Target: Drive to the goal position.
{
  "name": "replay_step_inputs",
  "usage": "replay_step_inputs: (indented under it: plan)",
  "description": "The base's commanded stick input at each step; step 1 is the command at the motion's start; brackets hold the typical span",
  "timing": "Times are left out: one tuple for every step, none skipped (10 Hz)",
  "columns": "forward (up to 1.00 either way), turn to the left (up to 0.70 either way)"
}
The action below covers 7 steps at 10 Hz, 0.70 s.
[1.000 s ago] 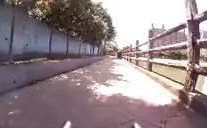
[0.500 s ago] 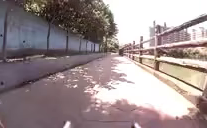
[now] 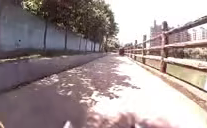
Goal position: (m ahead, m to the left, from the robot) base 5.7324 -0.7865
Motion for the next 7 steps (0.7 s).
replay_step_inputs:
  plan:
    - [0.7,0.0]
    - [0.7,0.0]
    - [0.7,0.0]
    - [0.7,0.0]
    - [0.7,0.0]
    - [0.7,0.0]
    - [0.7,0.0]
